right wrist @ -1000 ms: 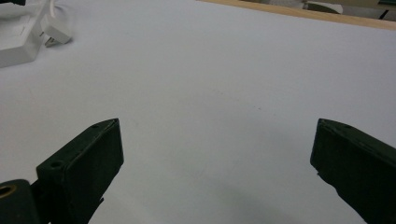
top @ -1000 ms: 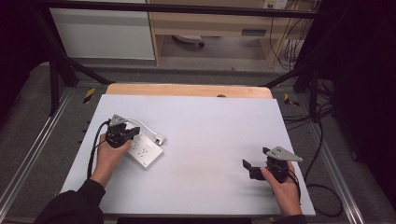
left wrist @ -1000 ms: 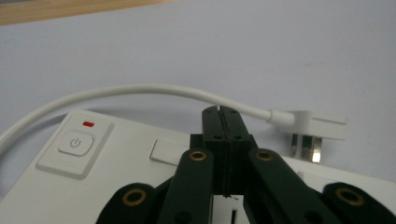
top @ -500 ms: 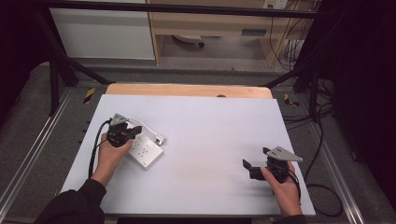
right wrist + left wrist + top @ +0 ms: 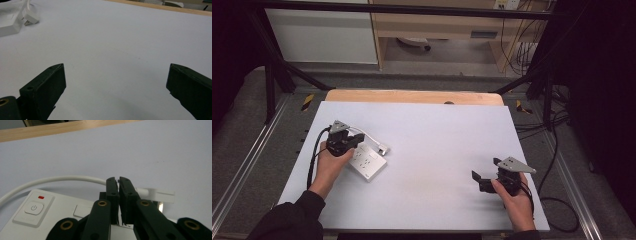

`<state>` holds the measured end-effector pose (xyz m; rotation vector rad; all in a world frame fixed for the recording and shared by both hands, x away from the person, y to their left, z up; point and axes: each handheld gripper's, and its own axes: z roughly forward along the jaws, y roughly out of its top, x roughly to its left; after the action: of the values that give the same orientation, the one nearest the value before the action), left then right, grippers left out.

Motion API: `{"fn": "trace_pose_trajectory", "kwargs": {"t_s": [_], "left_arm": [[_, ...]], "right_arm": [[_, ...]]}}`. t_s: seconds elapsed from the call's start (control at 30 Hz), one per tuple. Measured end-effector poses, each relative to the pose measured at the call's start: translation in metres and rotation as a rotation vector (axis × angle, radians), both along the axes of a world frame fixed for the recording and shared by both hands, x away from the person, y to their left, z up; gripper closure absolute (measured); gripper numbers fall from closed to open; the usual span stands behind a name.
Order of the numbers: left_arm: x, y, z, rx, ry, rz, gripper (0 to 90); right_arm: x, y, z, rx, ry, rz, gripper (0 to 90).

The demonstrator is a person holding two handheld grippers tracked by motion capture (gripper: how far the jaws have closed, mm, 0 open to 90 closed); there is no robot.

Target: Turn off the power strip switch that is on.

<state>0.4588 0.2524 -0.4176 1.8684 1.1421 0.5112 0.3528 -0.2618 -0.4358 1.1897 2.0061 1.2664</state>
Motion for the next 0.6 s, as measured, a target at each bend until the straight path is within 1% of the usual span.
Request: {"fn": "trace_pose_trajectory", "kwargs": {"t_s": [0.17,0.4,0.6], "left_arm": [[-0.0003,0.0001,0.0007,0.0,-0.002,0.0,83.5],[-0.0003,-0.0007,0.0024,-0.003,-0.007,-0.001,83.6],[-0.0012,-0.002,0.0048,-0.009,-0.02,-0.001,82.8]], "right_arm": [[-0.0001,0.0,0.0001,0.001,0.0,0.0,3.0],[-0.0002,0.0,0.0003,0.0,-0.001,0.0,3.0],[-0.0002,0.0,0.0003,0.001,-0.001,0.001,3.0]]}}
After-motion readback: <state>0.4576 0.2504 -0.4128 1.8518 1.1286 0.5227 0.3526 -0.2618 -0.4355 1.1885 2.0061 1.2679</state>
